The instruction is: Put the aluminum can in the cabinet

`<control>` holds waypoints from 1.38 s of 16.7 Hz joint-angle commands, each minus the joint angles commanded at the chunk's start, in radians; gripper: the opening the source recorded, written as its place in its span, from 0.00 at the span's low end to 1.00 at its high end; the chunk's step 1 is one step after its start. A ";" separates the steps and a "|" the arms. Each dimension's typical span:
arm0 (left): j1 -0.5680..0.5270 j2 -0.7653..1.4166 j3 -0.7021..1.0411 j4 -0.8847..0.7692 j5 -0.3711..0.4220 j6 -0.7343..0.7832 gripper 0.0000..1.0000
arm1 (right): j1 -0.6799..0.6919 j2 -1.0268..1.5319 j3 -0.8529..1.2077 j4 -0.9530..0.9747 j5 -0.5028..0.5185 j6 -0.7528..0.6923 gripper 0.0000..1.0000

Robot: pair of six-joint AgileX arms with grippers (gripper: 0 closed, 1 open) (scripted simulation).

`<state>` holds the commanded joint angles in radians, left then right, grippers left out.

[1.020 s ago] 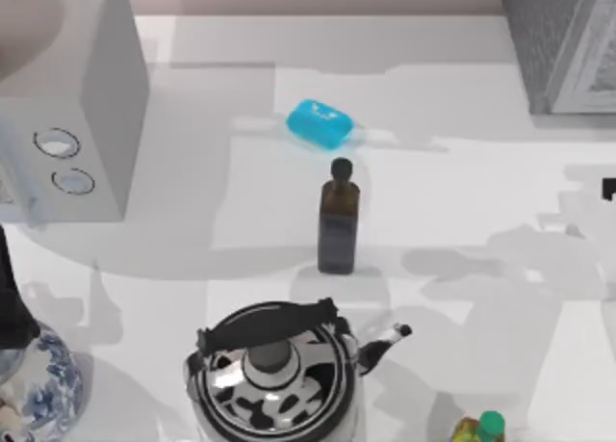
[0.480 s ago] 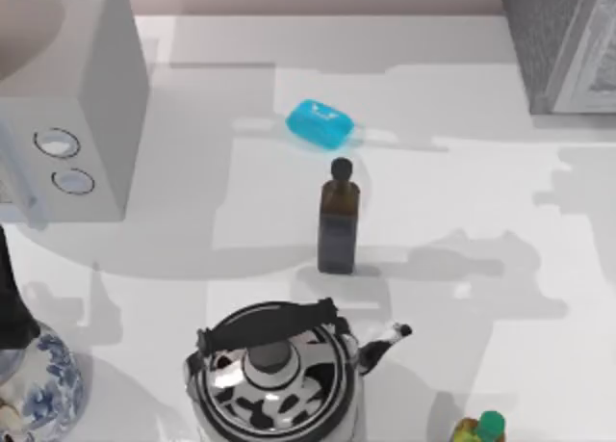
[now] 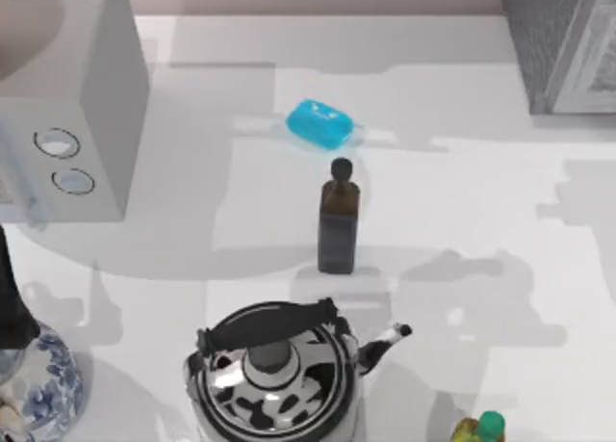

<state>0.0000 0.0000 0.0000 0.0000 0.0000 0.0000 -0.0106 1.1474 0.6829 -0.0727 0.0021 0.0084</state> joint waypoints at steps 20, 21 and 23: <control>0.000 0.000 0.000 0.000 0.000 0.000 1.00 | 0.011 -1.147 -0.683 0.073 -0.002 -0.008 0.00; 0.000 0.000 0.000 0.000 0.000 0.000 1.00 | 0.011 -1.147 -0.683 0.073 -0.002 -0.008 0.00; 0.000 0.000 0.000 0.000 0.000 0.000 1.00 | 0.011 -1.147 -0.683 0.073 -0.002 -0.008 0.00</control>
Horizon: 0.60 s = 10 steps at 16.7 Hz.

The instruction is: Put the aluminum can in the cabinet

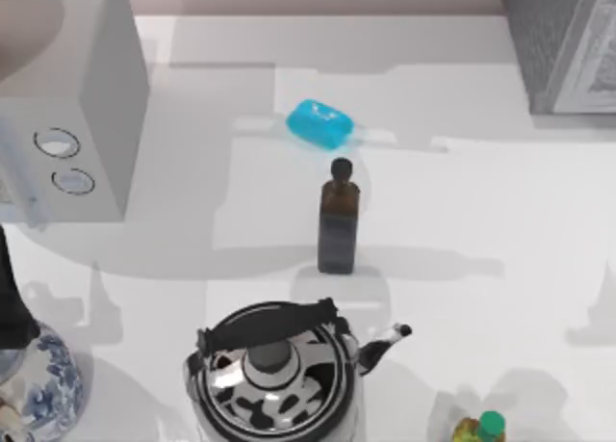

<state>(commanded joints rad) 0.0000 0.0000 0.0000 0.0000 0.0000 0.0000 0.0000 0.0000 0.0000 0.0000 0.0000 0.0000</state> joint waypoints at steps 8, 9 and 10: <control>0.000 0.000 0.000 0.000 0.000 0.000 1.00 | 0.020 0.217 0.224 -0.081 0.040 0.004 0.00; 0.000 0.000 0.000 0.000 0.000 0.000 1.00 | 0.027 0.280 0.298 -0.102 0.051 0.005 0.00; 0.000 0.000 0.000 0.000 0.000 0.000 1.00 | 0.035 0.349 0.380 -0.124 0.062 0.006 0.00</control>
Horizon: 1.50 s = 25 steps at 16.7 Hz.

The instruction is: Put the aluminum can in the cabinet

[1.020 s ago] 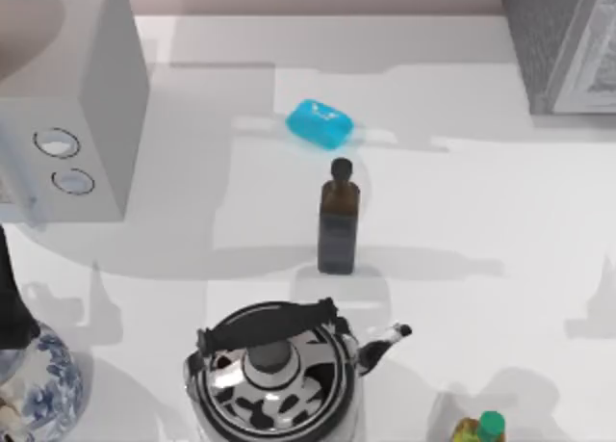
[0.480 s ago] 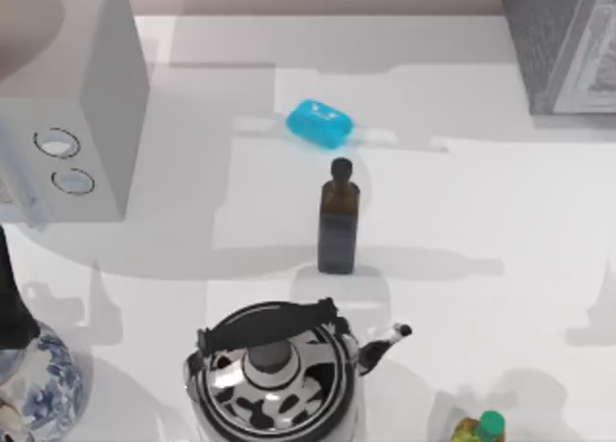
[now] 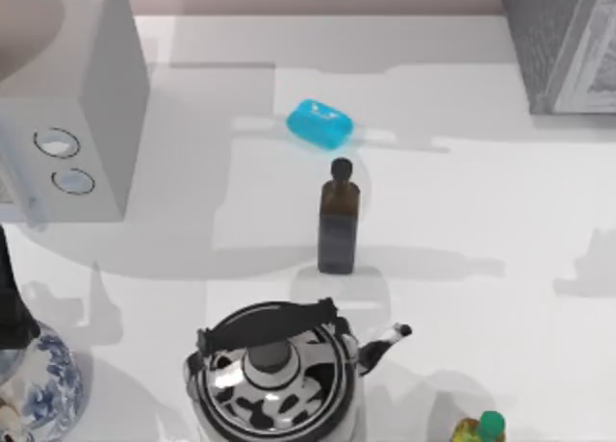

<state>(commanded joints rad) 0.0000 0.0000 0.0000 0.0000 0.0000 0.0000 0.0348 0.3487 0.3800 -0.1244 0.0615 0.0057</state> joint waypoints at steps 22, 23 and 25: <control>0.000 0.000 0.000 0.000 0.000 0.000 1.00 | 0.145 0.977 1.361 -0.297 0.135 0.014 0.00; 0.000 0.000 0.000 0.000 0.000 0.000 1.00 | 0.145 0.979 1.363 -0.298 0.135 0.014 0.00; 0.000 0.000 0.000 0.000 0.000 0.000 1.00 | 0.141 1.013 1.397 -0.310 0.133 0.013 0.00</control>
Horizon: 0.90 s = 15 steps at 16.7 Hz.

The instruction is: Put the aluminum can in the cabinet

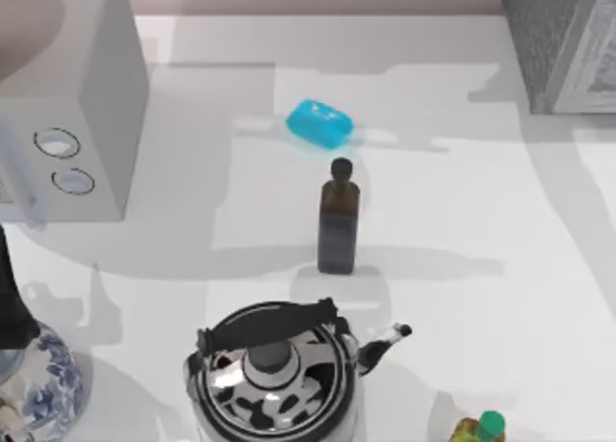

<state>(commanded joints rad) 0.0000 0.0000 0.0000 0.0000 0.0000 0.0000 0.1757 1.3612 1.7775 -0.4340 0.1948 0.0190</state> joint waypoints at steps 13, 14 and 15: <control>0.000 0.000 0.000 0.000 0.000 0.000 1.00 | -0.073 0.638 0.884 -0.215 -0.056 -0.001 0.00; 0.000 0.000 0.000 0.000 0.000 0.000 1.00 | -0.075 0.672 0.925 -0.227 -0.061 -0.001 0.00; 0.000 0.000 0.000 0.000 0.000 0.000 1.00 | -0.077 0.699 0.955 -0.236 -0.066 -0.001 0.00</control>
<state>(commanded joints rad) 0.0000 0.0000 0.0000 0.0000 0.0000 0.0000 0.0984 2.0599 2.7327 -0.6705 0.1291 0.0179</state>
